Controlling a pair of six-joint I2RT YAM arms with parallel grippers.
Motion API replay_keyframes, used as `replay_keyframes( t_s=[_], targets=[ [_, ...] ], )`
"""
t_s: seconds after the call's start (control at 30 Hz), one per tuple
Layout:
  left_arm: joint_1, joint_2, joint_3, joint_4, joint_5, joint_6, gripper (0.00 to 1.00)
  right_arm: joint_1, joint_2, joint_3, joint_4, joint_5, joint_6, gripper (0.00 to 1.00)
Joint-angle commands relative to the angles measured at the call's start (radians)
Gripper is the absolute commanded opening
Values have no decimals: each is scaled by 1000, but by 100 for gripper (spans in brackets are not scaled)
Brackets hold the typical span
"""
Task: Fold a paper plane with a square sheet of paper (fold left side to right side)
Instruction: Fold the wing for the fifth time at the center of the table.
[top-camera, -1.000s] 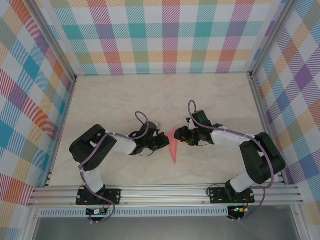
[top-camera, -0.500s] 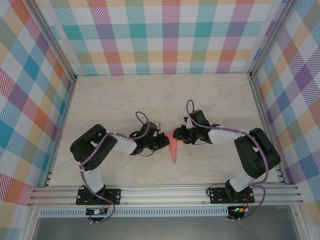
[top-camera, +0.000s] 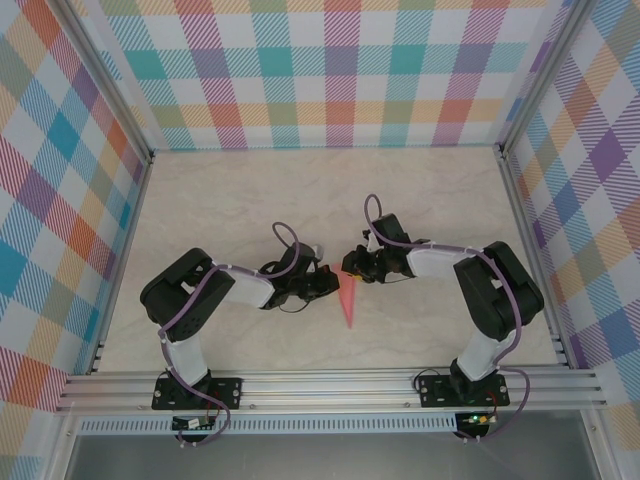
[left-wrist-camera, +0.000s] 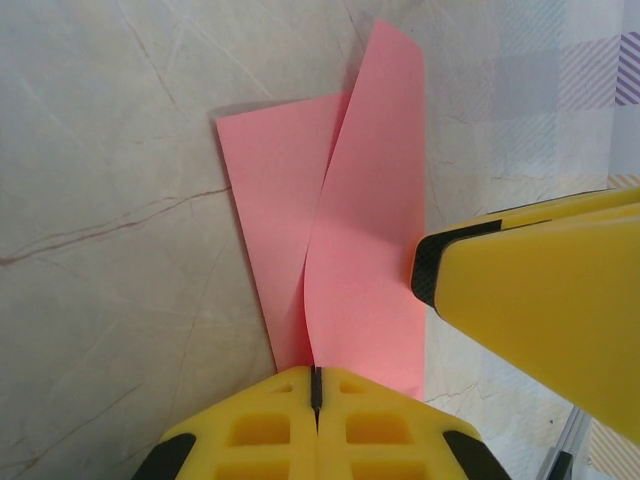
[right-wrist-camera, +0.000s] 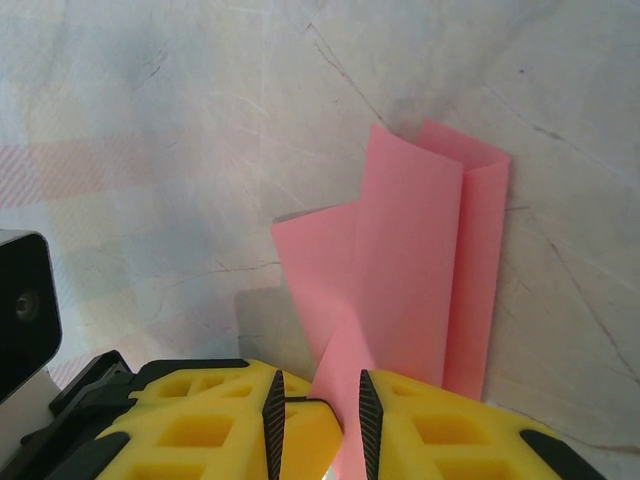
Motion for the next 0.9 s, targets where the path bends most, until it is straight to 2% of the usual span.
replay_keyframes(
  t_s=[0.0, 0.8, 0.87],
  targets=[
    [12, 18, 17, -52, -50, 28, 0, 2, 17, 22, -40, 16, -35, 29],
    [12, 35, 27, -52, -34, 23, 0, 2, 43, -5, -119, 83, -56, 29],
    [13, 22, 25, -49, -29, 24, 3, 2, 47, -14, -123, 90, -56, 29]
  ],
)
